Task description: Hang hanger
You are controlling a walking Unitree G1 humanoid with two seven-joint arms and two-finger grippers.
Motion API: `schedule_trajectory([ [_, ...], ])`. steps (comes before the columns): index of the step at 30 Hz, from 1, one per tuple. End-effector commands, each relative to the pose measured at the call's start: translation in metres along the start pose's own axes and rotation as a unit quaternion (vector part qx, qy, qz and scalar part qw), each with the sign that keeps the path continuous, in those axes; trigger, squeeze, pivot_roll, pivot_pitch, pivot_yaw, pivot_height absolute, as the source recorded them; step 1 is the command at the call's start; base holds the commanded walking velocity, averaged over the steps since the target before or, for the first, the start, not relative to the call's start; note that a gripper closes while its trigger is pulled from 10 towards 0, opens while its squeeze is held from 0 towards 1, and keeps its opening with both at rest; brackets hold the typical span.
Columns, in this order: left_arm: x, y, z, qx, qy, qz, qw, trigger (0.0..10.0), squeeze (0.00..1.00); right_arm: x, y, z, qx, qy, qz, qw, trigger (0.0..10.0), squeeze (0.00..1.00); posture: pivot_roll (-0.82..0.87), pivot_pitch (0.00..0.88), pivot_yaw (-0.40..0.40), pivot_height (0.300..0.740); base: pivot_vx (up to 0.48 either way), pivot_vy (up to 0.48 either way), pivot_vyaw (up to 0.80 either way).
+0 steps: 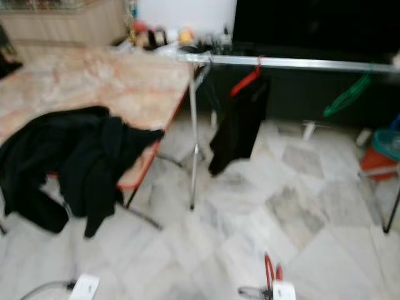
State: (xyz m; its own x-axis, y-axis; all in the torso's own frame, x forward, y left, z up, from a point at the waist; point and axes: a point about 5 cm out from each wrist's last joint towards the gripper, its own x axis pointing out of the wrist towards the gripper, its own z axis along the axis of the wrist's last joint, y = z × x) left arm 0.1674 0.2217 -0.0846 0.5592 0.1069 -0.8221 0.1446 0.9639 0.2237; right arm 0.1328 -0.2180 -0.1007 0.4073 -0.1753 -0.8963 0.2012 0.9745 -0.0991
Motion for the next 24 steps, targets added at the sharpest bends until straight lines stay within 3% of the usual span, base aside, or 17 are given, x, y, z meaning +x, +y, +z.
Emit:
schedule_trajectory([
  [1,0.0,-0.006,-0.003,0.008,0.007,-0.01,1.0,10.0,0.0,0.0,-0.007,-0.002,0.003,0.003,-0.009,1.0,10.0,0.0,0.08,0.0,0.006,0.74,0.0,-0.311,0.0],
  [19,-0.002,-0.007,-0.01,0.026,0.01,-0.019,0.999,10.0,0.0,-0.001,-0.007,-0.003,0.003,0.003,-0.009,1.0,10.0,0.0,0.08,0.0,0.006,0.74,0.0,-0.346,0.0],
  [24,-0.004,-0.007,-0.016,0.027,0.015,-0.023,0.999,10.0,0.0,0.0,-0.007,-0.002,0.003,0.003,-0.009,1.0,10.0,0.0,0.08,0.0,0.006,0.74,0.0,-0.11,0.0],
])
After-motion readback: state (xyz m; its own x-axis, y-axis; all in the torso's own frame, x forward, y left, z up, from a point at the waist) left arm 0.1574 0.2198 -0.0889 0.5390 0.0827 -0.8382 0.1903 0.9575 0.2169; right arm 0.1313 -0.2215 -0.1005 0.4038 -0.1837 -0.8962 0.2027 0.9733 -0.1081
